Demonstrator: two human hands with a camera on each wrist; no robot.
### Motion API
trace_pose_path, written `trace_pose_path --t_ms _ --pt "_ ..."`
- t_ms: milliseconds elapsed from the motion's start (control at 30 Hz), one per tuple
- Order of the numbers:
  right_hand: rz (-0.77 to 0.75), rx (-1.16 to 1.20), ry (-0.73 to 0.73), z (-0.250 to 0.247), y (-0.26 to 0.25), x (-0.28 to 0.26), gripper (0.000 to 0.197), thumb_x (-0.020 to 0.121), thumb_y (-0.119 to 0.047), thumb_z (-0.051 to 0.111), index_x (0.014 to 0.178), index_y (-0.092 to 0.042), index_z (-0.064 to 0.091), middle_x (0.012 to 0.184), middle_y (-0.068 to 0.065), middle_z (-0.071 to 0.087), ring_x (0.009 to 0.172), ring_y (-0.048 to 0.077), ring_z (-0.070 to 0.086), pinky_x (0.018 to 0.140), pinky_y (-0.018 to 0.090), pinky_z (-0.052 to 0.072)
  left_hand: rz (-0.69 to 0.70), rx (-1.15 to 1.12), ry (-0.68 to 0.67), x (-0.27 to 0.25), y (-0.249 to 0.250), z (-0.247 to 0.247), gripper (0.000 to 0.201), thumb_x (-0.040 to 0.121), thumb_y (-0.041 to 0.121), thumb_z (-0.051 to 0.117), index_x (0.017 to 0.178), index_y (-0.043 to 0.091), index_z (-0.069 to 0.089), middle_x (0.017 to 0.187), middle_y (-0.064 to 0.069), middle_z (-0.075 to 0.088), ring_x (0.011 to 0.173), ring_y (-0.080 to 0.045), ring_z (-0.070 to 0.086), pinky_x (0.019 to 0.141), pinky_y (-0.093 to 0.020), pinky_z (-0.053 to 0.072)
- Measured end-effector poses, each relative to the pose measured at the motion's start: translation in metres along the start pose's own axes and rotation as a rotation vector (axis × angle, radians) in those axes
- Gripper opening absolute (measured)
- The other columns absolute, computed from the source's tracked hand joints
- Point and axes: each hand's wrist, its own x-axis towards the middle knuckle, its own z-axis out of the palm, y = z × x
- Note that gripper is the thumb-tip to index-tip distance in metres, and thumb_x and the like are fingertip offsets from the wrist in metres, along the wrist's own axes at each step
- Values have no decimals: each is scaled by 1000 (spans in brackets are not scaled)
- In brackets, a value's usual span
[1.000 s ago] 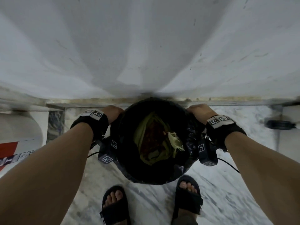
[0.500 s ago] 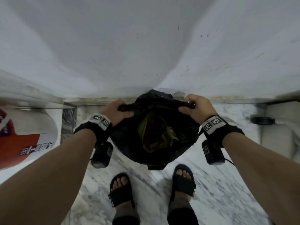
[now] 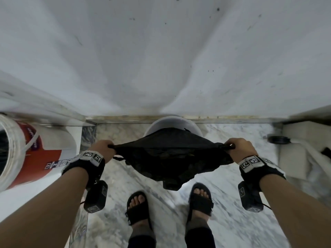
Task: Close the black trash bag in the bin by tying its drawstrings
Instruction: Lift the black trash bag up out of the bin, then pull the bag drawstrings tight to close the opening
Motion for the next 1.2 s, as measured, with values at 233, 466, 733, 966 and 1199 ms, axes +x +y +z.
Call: trace_pose_path --t_ms 233,466,733,966,1199 --pt "77 -159 -48 -29 -6 -35 18 69 -21 71 81 -14 60 74 7 61 67 27 56 54 26 39 -3 146 -226 -41 -12 -21 9 74 18 60 81 12 63 73 -5 70 69 -22 69 61 -30 54" --pt "-294 -323 -284 -44 -51 -76 30 79 -19 64 59 -31 44 63 -8 50 74 22 54 54 24 32 122 -634 -251 -71 44 -54 15 71 27 74 77 14 72 68 2 74 73 -12 64 73 -27 48" --pt "-282 511 18 -37 -104 -68 9 80 -18 67 81 -11 73 73 12 69 70 30 67 75 46 57 254 -901 -478 -92 143 -53 22 84 -2 44 91 6 63 63 -6 69 53 -17 67 79 -35 55" --pt "-105 966 94 -49 -130 -66 32 82 -27 66 59 -8 56 32 -4 33 32 18 31 42 24 29 243 -1171 -282 -87 142 -36 16 86 1 55 94 5 69 74 -9 69 41 -12 61 50 -24 56" --pt "0 1370 122 -81 -125 -54 19 79 -11 48 75 -5 66 34 -2 36 30 15 20 42 20 11 186 -1392 -9 -59 106 -46 12 85 5 58 87 9 70 57 0 73 34 -9 49 36 -16 38"
